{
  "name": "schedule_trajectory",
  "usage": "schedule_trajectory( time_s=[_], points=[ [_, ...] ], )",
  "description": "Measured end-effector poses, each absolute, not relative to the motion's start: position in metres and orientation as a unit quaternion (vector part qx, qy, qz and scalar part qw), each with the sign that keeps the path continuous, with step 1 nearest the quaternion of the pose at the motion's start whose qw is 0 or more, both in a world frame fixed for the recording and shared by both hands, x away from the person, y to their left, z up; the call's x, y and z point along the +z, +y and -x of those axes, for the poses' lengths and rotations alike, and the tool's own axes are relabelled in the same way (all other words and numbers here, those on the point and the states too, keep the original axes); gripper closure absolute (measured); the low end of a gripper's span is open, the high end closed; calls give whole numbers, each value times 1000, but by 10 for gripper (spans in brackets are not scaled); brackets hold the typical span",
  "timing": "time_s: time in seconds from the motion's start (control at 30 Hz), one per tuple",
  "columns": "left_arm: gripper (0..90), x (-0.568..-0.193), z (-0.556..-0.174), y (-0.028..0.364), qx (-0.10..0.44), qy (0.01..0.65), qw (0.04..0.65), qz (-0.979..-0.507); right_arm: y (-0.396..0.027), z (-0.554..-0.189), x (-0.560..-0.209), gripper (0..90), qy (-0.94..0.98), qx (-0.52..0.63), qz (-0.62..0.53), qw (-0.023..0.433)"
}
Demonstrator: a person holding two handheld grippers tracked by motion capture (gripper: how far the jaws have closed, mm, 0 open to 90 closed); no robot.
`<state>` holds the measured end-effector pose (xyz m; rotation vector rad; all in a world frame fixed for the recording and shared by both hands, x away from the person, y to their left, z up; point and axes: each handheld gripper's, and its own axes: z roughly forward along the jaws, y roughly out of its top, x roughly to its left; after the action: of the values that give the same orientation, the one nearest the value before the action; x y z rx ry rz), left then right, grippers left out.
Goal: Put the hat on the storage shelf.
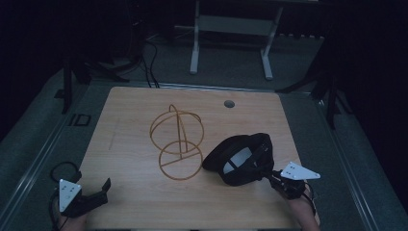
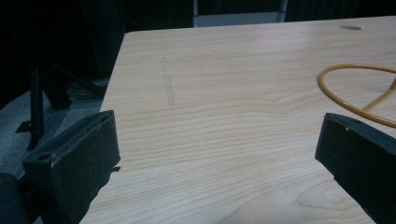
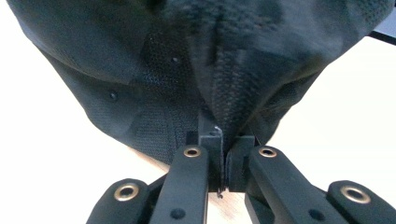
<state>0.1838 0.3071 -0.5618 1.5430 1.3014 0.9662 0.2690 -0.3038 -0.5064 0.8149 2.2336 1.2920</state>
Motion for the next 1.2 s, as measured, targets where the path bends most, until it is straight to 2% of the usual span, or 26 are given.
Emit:
schedule_trajectory(
  time_s=[0.27,0.6,0.67,0.73,0.83,1.2],
  points=[
    [2,-556,-184,297,370,517,447,-630,-309,-266,-484,886,794,485,-287,228],
    [15,-541,-185,267,303,488,475,-667,-315,-261,-459,886,790,493,-277,238],
    [32,-529,-184,249,262,481,471,-692,-317,-258,-451,886,789,494,-273,241],
    [49,-525,-183,243,254,474,471,-699,-317,-257,-447,885,789,495,-272,242],
    [61,-512,-180,214,240,418,471,-739,-317,-255,-445,885,790,494,-270,241],
    [131,-487,-193,142,184,321,496,-786,-313,-250,-449,885,799,486,-265,234]
  ],
)
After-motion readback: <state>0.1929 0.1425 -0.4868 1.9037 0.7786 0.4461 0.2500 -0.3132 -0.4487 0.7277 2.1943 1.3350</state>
